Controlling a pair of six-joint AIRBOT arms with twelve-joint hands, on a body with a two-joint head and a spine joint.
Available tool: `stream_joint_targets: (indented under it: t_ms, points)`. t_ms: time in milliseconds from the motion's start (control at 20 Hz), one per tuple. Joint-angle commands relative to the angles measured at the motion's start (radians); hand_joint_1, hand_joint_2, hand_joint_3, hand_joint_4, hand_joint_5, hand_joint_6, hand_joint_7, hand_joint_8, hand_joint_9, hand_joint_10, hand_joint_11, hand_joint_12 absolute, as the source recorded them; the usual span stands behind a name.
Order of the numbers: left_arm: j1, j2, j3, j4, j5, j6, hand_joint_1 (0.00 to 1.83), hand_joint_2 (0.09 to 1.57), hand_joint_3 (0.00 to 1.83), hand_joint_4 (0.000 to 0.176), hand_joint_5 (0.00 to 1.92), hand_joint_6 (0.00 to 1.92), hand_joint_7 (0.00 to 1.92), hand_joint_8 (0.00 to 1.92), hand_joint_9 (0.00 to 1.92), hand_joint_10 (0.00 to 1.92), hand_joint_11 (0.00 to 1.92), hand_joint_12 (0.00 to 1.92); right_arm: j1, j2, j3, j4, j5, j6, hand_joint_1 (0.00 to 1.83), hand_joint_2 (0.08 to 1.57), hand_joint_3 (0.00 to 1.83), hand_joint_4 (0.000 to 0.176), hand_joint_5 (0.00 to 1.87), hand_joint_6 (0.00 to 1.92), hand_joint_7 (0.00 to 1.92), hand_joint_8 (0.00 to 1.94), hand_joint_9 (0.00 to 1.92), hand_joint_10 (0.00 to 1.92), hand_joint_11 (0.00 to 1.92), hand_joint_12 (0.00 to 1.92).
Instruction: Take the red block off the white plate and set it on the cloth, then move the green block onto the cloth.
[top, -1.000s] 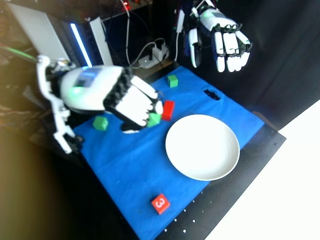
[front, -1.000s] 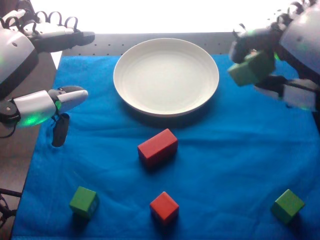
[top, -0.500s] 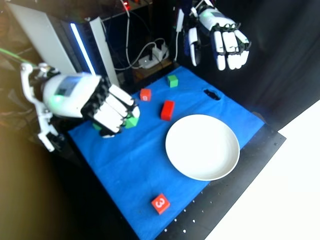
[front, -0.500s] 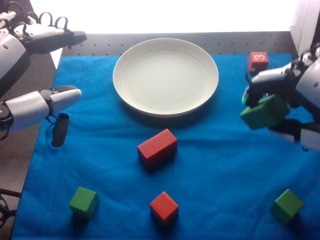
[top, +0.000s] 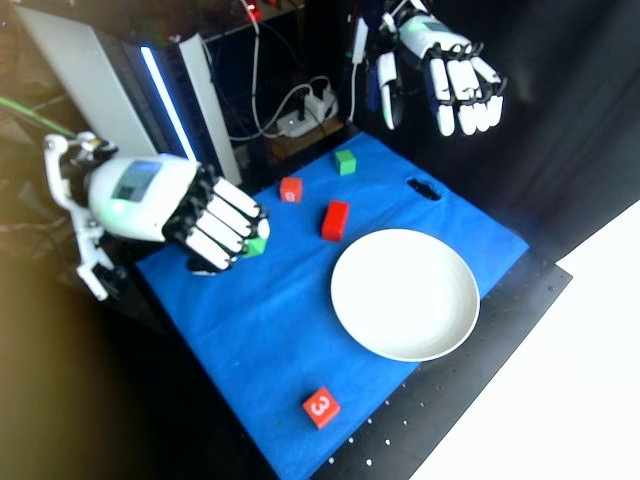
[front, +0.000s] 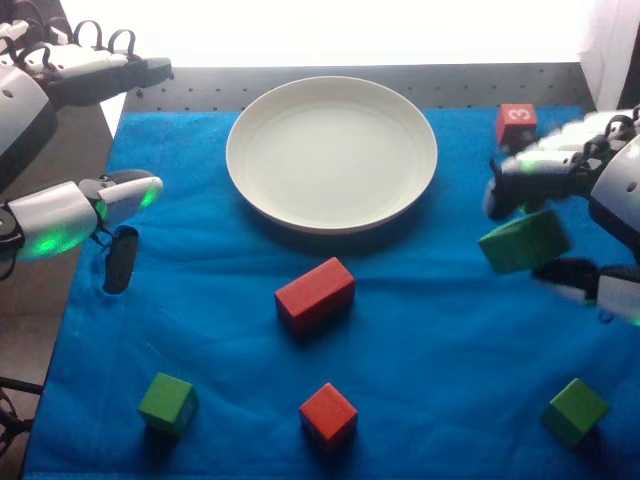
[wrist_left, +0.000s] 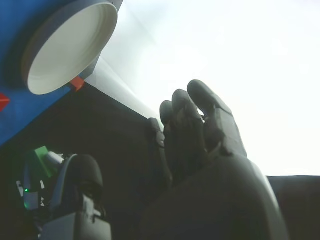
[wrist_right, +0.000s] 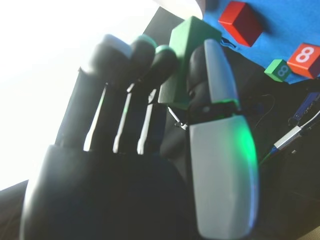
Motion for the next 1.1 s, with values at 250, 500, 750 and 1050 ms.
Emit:
stream_joint_targets:
  t_ms: [250, 500, 750, 1050]
  points:
    - [-0.006, 0.006, -0.003, 0.013, -0.126, -0.002, 0.64, 1.19, 0.0, 0.057, 0.44, 0.0, 0.39, 0.0, 0.37, 0.0, 0.0, 0.87, 0.008, 0.004, -0.004, -0.018, -0.132, 0.004, 0.83, 0.84, 0.0, 0.0, 0.0, 0.45, 0.0, 0.27, 0.0, 0.42, 0.0, 1.64]
    - [-0.006, 0.006, -0.003, 0.013, -0.131, -0.002, 0.64, 1.18, 0.0, 0.07, 0.45, 0.0, 0.4, 0.0, 0.38, 0.01, 0.0, 0.92, 0.008, 0.006, -0.003, -0.018, -0.132, 0.004, 0.79, 0.88, 0.0, 0.0, 0.0, 0.56, 0.07, 0.35, 0.0, 0.66, 0.0, 1.66]
    - [-0.006, 0.008, -0.001, 0.007, -0.176, -0.002, 0.76, 1.18, 0.0, 0.026, 0.46, 0.0, 0.47, 0.01, 0.47, 0.01, 0.03, 1.1, 0.0, 0.014, 0.013, 0.044, -0.249, 0.004, 0.86, 0.96, 0.0, 0.0, 0.0, 0.64, 0.0, 0.7, 0.0, 0.74, 0.0, 1.59]
    - [-0.025, 0.025, 0.008, -0.002, -0.347, -0.003, 0.66, 1.14, 0.0, 0.08, 0.33, 0.0, 0.48, 0.01, 0.56, 0.04, 0.3, 1.04, 0.001, 0.016, 0.051, 0.115, -0.494, 0.004, 0.92, 1.13, 0.0, 0.0, 0.0, 0.69, 0.09, 0.78, 0.01, 1.19, 0.0, 1.79]
